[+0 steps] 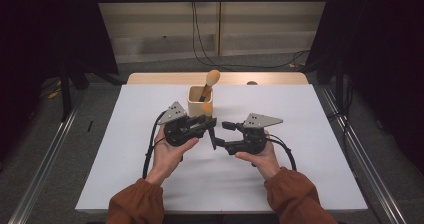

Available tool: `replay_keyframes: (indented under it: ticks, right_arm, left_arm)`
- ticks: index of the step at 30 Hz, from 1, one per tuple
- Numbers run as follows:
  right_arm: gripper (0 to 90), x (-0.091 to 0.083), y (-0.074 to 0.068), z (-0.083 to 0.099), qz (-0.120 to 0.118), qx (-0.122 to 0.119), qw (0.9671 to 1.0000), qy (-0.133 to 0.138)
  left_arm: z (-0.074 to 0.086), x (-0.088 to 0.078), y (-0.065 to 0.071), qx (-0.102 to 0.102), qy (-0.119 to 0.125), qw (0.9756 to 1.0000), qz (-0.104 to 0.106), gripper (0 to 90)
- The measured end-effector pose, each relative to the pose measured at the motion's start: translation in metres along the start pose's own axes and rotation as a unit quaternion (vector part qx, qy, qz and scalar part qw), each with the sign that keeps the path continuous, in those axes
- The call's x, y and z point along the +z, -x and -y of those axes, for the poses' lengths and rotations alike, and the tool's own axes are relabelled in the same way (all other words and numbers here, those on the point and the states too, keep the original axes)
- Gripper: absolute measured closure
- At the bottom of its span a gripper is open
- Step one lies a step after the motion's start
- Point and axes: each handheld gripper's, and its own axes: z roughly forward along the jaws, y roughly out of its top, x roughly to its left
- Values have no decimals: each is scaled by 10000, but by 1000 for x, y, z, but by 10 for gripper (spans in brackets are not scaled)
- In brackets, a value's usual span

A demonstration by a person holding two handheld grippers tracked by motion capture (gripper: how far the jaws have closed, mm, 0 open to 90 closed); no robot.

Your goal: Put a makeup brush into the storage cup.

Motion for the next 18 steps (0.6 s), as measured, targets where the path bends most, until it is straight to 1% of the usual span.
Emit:
replay_keyframes:
  ticks: [1, 2, 5, 8, 9, 10, 11, 13, 15, 17, 18]
  right_arm:
    - [217, -1, 0, 0, 44, -7, 10000, -21]
    - [184, -2, 1, 0, 73, 13, 10000, -45]
    - [129, -5, 2, 0, 80, 83, 9999, -9]
    - [79, -10, 2, -2, 84, 56, 9999, 14]
    - [61, -12, 3, -2, 44, 79, 10000, 2]
    - [49, -14, 3, -2, 15, 112, 9999, -9]
    - [44, -15, 3, -2, -9, 134, 9999, -11]
    - [42, -19, 3, 0, -58, 91, 9999, 17]
    - [42, -21, 4, 1, 21, 82, 10000, 0]
    - [42, -23, 4, 1, 170, 47, 9998, -54]
    - [41, -25, 5, 2, 217, 33, 9998, -32]
  left_arm:
    - [0, 0, 0, 6, -13, 10000, 0, 701]
    - [0, 0, 0, 4, -21, 10000, -10, 701]
    - [-1, -2, -1, 22, -50, 10000, -15, 701]
    - [-1, -5, -3, 8, -44, 10000, -58, 701]
    - [-2, -7, -4, -11, -43, 10000, -59, 701]
    - [-2, -8, -4, -7, -31, 9999, -100, 701]
    - [-2, -9, -5, 1, -17, 10000, -98, 701]
    - [-3, -11, -6, 15, -39, 9999, -115, 701]
    - [-3, -12, -8, -17, -27, 9999, -131, 701]
    - [-3, -13, -10, -14, -55, 9999, -150, 701]
    - [-3, -14, -11, -15, -62, 9999, -157, 701]
